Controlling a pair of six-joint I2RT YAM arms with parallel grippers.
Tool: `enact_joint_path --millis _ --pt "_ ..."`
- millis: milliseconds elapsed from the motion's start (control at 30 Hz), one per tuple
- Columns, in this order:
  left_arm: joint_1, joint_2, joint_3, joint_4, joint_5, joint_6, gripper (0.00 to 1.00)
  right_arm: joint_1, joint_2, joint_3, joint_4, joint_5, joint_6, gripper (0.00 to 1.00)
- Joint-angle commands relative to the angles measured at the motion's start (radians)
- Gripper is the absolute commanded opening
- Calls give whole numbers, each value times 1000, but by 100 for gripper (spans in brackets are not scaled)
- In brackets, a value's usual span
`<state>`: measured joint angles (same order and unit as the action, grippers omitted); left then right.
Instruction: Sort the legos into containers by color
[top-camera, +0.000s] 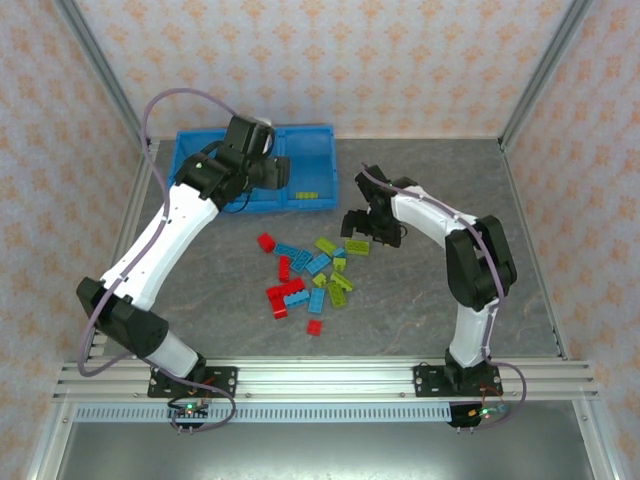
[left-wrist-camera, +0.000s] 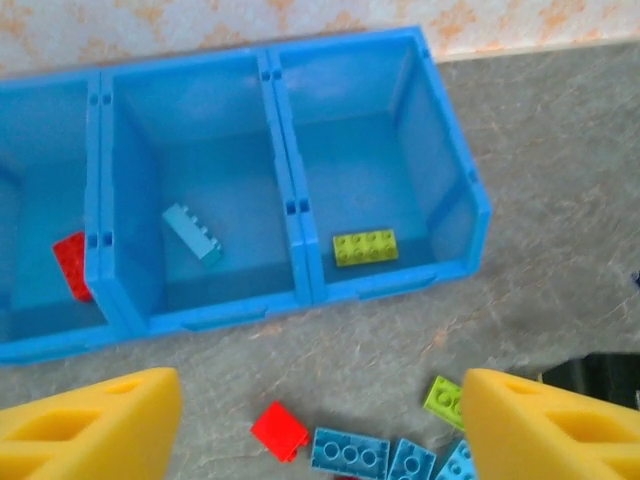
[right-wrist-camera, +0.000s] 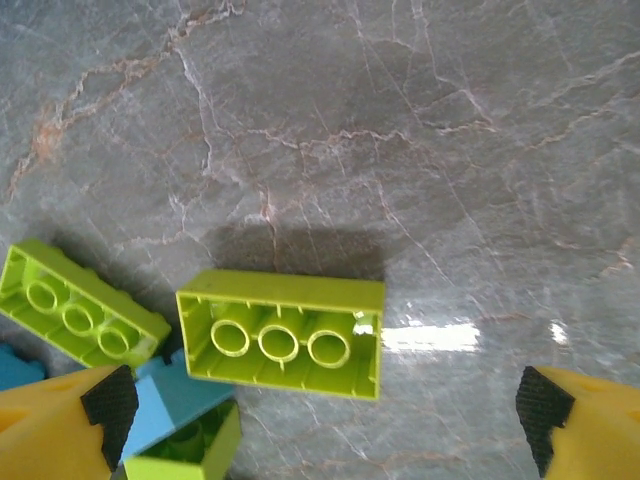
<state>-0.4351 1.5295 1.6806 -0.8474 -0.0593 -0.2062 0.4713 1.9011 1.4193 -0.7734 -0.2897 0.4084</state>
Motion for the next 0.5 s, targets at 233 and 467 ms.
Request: enact_joint_path --millis 233,467 --pt "3 -136 -168 47 36 147 89 67 111 17 57 66 139 96" --pt "4 -177 -236 93 39 152 89 91 135 43 -46 223 197 65"
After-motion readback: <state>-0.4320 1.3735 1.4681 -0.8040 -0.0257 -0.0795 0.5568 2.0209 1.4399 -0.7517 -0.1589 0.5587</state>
